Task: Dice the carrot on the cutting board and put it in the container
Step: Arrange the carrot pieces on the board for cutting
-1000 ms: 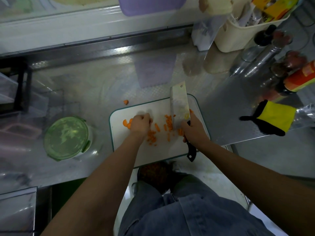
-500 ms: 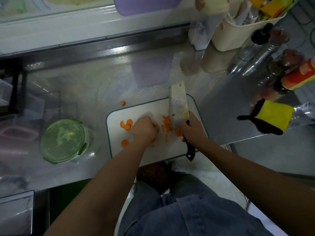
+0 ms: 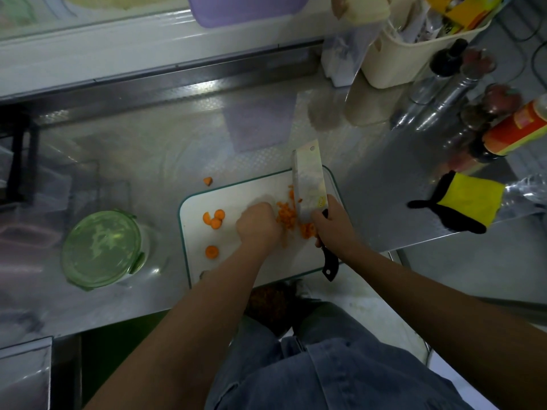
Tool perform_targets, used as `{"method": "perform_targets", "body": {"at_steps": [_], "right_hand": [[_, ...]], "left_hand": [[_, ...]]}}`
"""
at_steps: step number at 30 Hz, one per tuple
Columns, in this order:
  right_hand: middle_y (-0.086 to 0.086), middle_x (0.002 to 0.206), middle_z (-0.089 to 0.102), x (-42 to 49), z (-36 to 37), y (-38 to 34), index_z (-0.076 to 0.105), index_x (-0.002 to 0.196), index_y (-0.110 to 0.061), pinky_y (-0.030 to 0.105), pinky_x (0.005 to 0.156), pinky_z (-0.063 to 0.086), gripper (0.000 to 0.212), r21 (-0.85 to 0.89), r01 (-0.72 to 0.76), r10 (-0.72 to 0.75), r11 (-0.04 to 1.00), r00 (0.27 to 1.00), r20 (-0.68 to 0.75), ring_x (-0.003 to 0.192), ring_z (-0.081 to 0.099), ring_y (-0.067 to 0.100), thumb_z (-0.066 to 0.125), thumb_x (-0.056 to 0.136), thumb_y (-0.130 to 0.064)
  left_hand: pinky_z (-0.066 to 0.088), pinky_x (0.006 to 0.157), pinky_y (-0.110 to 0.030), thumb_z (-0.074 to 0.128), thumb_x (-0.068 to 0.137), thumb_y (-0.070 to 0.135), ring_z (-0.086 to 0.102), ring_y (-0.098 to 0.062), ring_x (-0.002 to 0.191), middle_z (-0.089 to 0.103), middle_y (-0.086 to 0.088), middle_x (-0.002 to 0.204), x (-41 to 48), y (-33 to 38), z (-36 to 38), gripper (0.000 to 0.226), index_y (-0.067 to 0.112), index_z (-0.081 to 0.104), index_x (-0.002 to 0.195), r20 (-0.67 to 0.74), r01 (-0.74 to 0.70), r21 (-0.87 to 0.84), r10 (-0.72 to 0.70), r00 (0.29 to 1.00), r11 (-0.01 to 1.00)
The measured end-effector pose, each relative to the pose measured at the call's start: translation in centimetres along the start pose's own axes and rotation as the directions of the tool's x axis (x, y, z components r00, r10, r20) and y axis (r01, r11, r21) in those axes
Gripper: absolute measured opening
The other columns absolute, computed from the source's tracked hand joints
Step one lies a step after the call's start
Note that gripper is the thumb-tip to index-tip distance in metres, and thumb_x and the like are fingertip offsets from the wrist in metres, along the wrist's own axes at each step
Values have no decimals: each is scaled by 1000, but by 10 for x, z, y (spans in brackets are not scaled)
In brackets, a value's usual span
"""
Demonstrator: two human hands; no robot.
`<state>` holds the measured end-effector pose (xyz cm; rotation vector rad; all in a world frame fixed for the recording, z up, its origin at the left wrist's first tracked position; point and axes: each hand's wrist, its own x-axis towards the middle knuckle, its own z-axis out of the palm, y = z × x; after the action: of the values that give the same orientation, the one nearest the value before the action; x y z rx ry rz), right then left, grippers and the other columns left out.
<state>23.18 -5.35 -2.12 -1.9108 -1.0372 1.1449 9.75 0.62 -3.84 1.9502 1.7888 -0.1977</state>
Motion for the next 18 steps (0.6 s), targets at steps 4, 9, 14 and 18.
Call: {"method": "perform_targets", "body": {"at_steps": [4, 9, 14, 18], "right_hand": [[-1, 71, 50, -2, -3, -3, 46, 108, -18, 21, 39, 42, 14, 12, -3, 3, 1000, 1000, 8, 41, 49, 4, 45, 94, -15], [0, 70, 50, -3, -5, -1, 45, 104, -16, 19, 39, 40, 13, 15, -22, 22, 1000, 1000, -2, 41, 49, 4, 45, 92, -11], [1, 64, 52, -4, 0, 6, 45, 121, -20, 22, 40, 43, 25, -7, 3, -3, 1000, 1000, -5, 41, 48, 10, 41, 97, -16], [8, 64, 52, -9, 18, 9, 48, 121, -16, 27, 41, 47, 25, 0, 34, -34, 999, 997, 69, 42, 49, 13, 46, 96, -16]], "left_hand": [[48, 81, -36, 52, 91, 20, 60, -28, 104, 62, -9, 111, -5, 7, 4, 20, 11, 59, 107, -2, 9, 38, -9, 1000, 999], [49, 81, -36, 51, 93, 22, 61, -29, 101, 63, -10, 108, -3, 1, 9, 22, 8, 62, 105, -8, -102, 114, 104, 995, 988], [50, 64, -36, 42, 94, 35, 59, -34, 71, 57, -12, 74, 4, -15, -4, 30, 12, 56, 80, 142, 294, -753, -291, 946, 588], [15, 38, -19, 27, 91, 19, 20, -11, 38, 28, 5, 44, -3, -48, -19, 29, 19, 31, 63, 262, 263, -964, -235, 936, -28]]}}
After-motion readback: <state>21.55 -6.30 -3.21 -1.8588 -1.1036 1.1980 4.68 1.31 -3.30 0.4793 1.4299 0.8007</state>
